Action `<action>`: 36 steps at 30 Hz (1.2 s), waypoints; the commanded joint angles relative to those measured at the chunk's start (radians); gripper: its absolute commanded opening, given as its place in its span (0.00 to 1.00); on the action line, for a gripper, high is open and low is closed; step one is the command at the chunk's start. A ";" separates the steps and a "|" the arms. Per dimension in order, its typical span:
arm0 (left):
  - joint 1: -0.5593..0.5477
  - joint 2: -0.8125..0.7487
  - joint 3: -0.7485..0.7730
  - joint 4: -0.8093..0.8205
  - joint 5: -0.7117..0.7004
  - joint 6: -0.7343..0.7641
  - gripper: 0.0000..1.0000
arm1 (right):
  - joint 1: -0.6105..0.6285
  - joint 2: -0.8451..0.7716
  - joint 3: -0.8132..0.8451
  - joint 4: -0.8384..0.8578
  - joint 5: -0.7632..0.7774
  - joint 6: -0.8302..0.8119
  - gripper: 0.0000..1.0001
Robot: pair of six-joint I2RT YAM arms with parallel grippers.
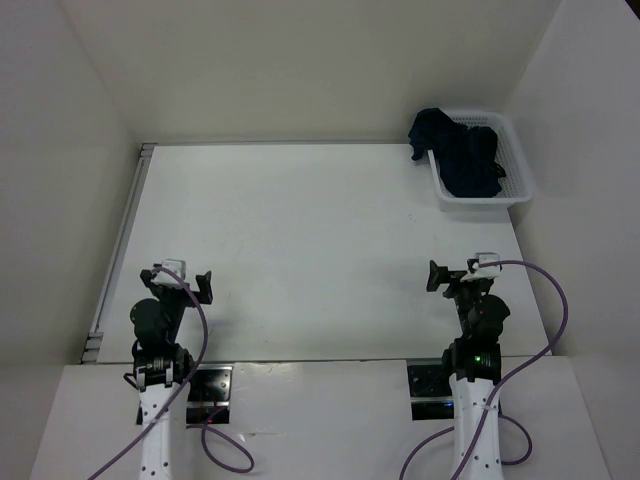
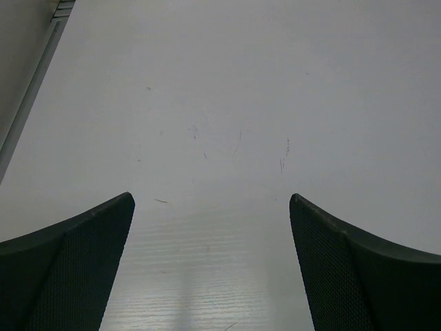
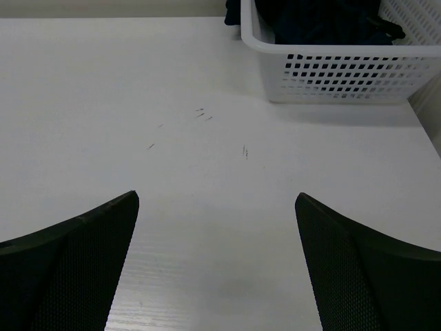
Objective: Fold and stack the shorts
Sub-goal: Grab the shorts from the pile
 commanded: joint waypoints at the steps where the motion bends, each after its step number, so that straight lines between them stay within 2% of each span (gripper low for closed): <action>1: -0.002 -0.043 -0.024 0.034 -0.004 0.004 1.00 | -0.006 -0.015 -0.035 0.036 0.000 -0.006 0.99; 4: -0.002 -0.043 -0.024 0.034 -0.004 0.004 1.00 | -0.006 -0.015 -0.035 0.036 0.000 -0.006 0.99; 7: -0.002 -0.043 -0.012 0.023 0.070 0.004 1.00 | -0.006 -0.015 -0.035 0.036 0.000 -0.006 0.99; 9: -0.002 -0.043 -0.001 0.000 0.270 0.004 1.00 | -0.006 -0.015 -0.035 0.036 -0.011 -0.015 0.99; 11: -0.002 -0.043 0.009 0.058 0.349 0.004 1.00 | -0.006 -0.015 -0.010 0.025 -0.102 -0.079 1.00; 12: -0.002 -0.043 0.010 0.076 0.384 0.004 1.00 | -0.006 -0.015 0.019 -0.001 -0.337 -0.333 1.00; 13: -0.002 -0.043 0.010 0.131 0.385 0.004 1.00 | -0.006 -0.015 0.037 -0.053 -0.441 -0.442 0.99; 14: -0.002 -0.043 0.028 0.132 0.494 0.004 1.00 | -0.006 -0.015 0.071 -0.079 -0.670 -0.546 1.00; 15: -0.002 -0.043 0.039 0.089 0.619 0.004 1.00 | -0.006 -0.015 0.097 -0.160 -0.790 -1.174 1.00; 16: -0.002 -0.043 0.058 -0.216 0.680 0.004 1.00 | -0.006 -0.015 0.117 -0.426 -0.836 -1.553 1.00; 17: -0.002 -0.043 0.059 -0.230 0.640 0.004 1.00 | 0.003 -0.015 0.078 -0.330 -0.827 -1.567 1.00; 18: -0.002 -0.043 0.047 -0.174 0.629 0.004 1.00 | 0.003 -0.015 0.050 -0.219 -0.769 -1.582 1.00; 19: -0.002 -0.043 0.046 -0.038 0.589 0.004 1.00 | 0.003 -0.015 0.026 -0.009 -0.735 -1.621 1.00; 20: -0.002 -0.043 0.046 0.027 0.567 0.004 1.00 | 0.003 -0.015 0.007 0.072 -0.715 -1.642 1.00; 21: -0.002 -0.043 0.037 0.094 0.523 0.004 1.00 | 0.013 -0.015 -0.002 0.142 -0.695 -1.642 1.00; 22: -0.002 -0.043 0.057 0.230 0.504 0.004 1.00 | 0.013 -0.015 0.008 0.190 -0.695 -1.591 1.00; 24: -0.002 -0.030 0.106 0.343 0.440 0.004 1.00 | 0.022 -0.015 0.080 0.302 -0.695 -1.436 1.00; 26: -0.011 0.054 0.230 0.313 0.440 0.004 1.00 | 0.037 0.064 0.176 0.397 -0.660 -1.223 1.00; 27: -0.011 0.151 0.278 0.238 0.453 0.004 1.00 | 0.063 0.127 0.230 0.376 -0.617 -1.222 1.00; 28: -0.020 0.214 0.324 0.218 0.454 0.004 1.00 | 0.078 0.300 0.369 0.334 -0.580 -1.208 1.00; 29: -0.020 0.280 0.418 0.204 0.454 0.004 1.00 | 0.095 0.398 0.446 0.304 -0.531 -1.144 1.00; 30: -0.029 0.433 0.475 0.149 0.454 0.004 1.00 | 0.143 0.501 0.523 0.304 -0.376 -1.042 1.00; 31: -0.029 0.515 0.537 0.103 0.454 0.004 1.00 | 0.170 0.719 0.692 0.289 -0.270 -0.850 1.00; 32: -0.048 0.692 0.604 0.010 0.454 0.004 1.00 | 0.203 0.825 0.775 0.280 -0.144 -0.758 1.00; 33: -0.078 0.779 0.749 -0.046 0.428 0.004 1.00 | 0.242 0.925 0.932 0.264 0.055 -0.698 1.00; 34: -0.100 0.866 0.825 -0.089 0.394 0.004 1.00 | 0.243 1.108 1.006 0.235 0.101 -0.628 1.00; 35: -0.120 1.032 0.897 -0.151 0.354 0.004 1.00 | 0.226 1.183 1.066 0.182 0.138 -0.584 1.00; 36: -0.155 1.112 1.037 -0.188 0.293 0.004 1.00 | 0.194 1.256 1.200 0.128 0.135 -0.547 1.00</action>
